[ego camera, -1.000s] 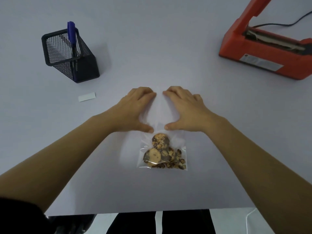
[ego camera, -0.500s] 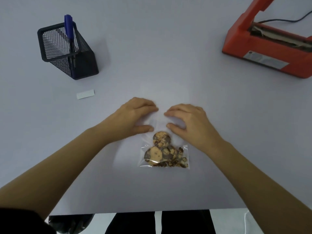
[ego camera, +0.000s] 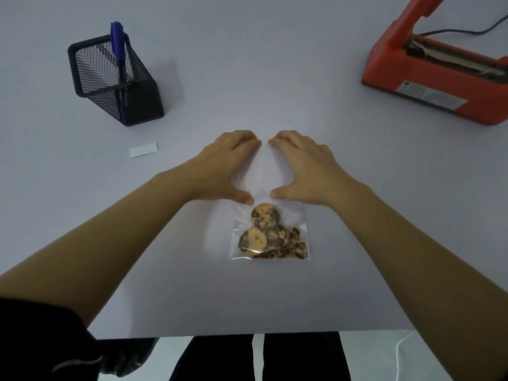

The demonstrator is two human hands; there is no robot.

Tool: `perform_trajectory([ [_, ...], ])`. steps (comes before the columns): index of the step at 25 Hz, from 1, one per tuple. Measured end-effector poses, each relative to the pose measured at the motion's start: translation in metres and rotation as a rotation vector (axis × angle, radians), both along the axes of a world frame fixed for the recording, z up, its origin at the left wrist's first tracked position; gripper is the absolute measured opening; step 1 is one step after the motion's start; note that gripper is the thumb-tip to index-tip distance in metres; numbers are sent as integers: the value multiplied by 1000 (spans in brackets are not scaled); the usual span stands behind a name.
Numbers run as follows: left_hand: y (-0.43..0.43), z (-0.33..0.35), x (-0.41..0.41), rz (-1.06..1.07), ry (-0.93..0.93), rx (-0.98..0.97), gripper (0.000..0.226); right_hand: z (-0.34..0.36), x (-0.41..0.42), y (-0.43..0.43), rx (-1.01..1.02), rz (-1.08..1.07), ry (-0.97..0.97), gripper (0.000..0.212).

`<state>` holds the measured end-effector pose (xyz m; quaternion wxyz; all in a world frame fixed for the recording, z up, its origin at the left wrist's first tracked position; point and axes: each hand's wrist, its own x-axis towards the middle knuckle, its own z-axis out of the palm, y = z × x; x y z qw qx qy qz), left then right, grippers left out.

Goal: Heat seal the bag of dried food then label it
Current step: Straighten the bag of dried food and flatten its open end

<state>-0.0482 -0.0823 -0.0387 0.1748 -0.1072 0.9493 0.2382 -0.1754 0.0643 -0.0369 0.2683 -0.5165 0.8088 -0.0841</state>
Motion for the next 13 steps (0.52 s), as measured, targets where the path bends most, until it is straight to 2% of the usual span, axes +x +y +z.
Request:
perform_trajectory([
  [4, 12, 12, 4, 175, -118, -90, 102, 11, 16, -2, 73, -137, 22, 89],
  [6, 22, 18, 3, 358, -171, -6, 102, 16, 22, -3, 103, -297, -18, 85],
  [9, 43, 22, -5, 695, -152, 193, 110, 17, 27, -2, 70, -479, -125, 81],
  [11, 53, 20, -8, 843, -111, 222, 102, 16, 30, -1, 45, -545, -189, 81],
  [13, 56, 14, -6, 889, -68, 232, 88, 13, 33, 0, 10, -579, -241, 81],
])
